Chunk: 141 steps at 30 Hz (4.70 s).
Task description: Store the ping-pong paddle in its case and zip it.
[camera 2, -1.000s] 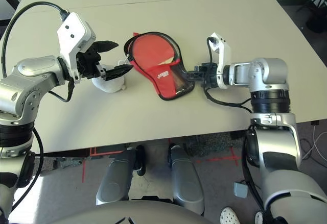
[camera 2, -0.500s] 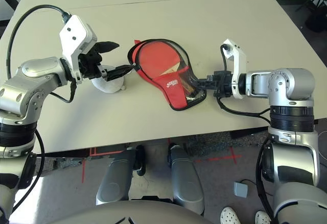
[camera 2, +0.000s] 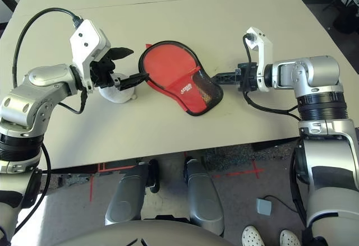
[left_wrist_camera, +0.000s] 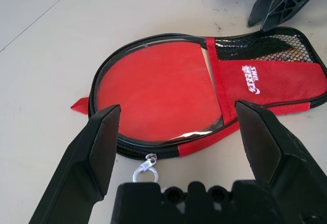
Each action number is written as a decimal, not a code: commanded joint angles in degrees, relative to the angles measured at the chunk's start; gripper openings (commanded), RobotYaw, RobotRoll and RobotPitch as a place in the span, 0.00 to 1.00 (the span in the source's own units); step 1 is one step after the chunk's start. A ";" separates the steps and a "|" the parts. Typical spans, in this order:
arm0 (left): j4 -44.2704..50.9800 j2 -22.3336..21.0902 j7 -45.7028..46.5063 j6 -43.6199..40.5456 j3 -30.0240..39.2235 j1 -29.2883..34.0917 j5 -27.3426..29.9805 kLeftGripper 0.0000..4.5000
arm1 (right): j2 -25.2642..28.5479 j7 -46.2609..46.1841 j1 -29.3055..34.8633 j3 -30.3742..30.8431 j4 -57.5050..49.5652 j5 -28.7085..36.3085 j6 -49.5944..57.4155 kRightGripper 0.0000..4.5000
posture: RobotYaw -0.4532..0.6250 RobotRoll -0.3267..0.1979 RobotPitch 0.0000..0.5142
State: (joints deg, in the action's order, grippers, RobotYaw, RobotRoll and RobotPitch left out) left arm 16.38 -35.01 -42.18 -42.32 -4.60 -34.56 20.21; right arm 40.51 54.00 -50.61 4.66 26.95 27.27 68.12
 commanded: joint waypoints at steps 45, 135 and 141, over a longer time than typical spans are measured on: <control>-0.47 0.70 0.65 0.57 -0.63 1.14 -0.64 1.00 | 1.85 -3.86 16.74 -5.93 -22.23 8.74 22.66 0.01 | 0.45 0.62 0.49; -5.04 -18.69 -14.33 2.36 -5.20 5.71 -6.59 0.45 | -13.19 23.90 -3.18 8.76 26.53 -26.53 -69.88 1.00 | 0.48 0.62 0.51; -8.99 -17.32 -14.08 6.01 -5.33 1.90 -9.06 0.05 | -12.70 24.42 -1.99 9.37 24.90 -26.92 -70.88 1.00 | 0.47 0.62 0.51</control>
State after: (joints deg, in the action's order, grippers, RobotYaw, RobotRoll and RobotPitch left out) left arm 8.70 -52.58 -56.13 -37.74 -9.46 -31.72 12.66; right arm 27.73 78.20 -55.27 12.30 51.20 3.03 -3.28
